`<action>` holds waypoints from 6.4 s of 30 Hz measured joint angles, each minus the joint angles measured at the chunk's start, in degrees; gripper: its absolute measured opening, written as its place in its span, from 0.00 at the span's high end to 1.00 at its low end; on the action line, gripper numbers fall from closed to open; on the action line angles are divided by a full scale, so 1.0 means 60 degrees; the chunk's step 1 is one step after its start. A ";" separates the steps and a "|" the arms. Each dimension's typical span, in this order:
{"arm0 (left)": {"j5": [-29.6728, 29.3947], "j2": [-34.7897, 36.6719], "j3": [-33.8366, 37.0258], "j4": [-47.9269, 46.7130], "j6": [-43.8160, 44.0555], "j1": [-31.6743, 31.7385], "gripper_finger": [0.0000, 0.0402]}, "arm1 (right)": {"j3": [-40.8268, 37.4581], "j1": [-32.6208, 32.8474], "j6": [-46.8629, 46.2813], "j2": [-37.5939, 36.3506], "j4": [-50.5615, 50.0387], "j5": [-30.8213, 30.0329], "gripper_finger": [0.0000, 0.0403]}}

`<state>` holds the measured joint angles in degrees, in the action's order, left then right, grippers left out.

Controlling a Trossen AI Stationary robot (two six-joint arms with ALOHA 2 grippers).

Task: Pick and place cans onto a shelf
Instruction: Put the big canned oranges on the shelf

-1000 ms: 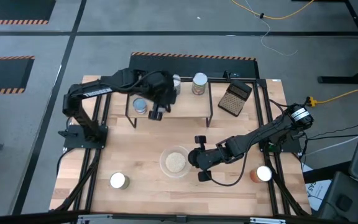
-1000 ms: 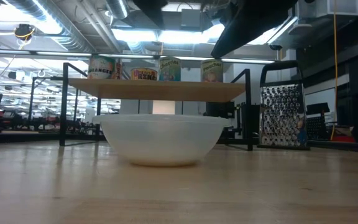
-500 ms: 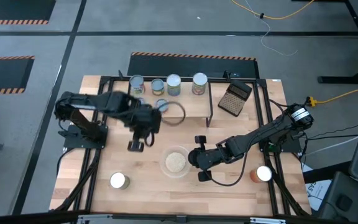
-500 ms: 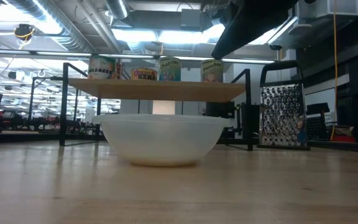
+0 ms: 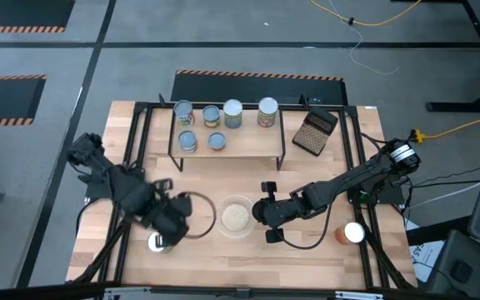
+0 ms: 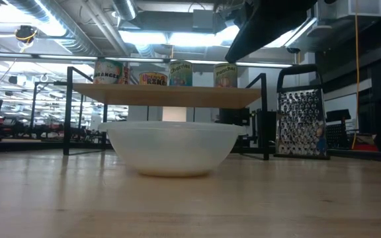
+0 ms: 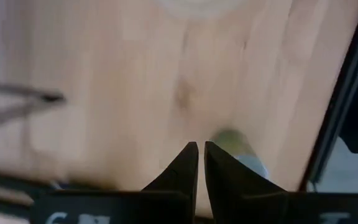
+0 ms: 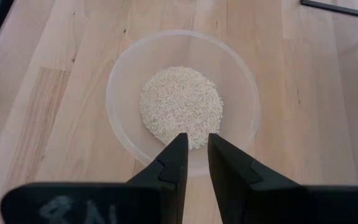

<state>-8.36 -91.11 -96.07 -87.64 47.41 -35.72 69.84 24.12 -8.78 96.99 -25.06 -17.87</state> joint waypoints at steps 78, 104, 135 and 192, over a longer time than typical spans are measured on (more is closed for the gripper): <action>0.2279 0.0000 0.4757 0.5072 0.6832 -0.1825 0.99 | 0.0000 0.0002 0.0017 0.0000 0.0010 0.0000 0.83; 0.2315 -0.0047 0.3824 0.4874 0.3059 -0.1276 1.00 | 0.0000 0.0000 0.0045 0.0000 0.0004 -0.0001 0.83; 0.1936 -0.0015 0.3671 0.3559 -0.5280 0.2225 1.00 | 0.0000 0.0001 0.0047 0.0000 -0.0007 -0.0004 0.83; -0.0162 -0.0162 -0.0767 0.3845 -1.1251 0.7220 1.00 | -0.0004 -0.0356 0.2313 -0.0923 0.0015 -0.2750 0.83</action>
<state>-9.33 -92.09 -100.67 -64.57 -20.10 7.59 69.82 21.98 5.10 91.45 -24.97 -34.37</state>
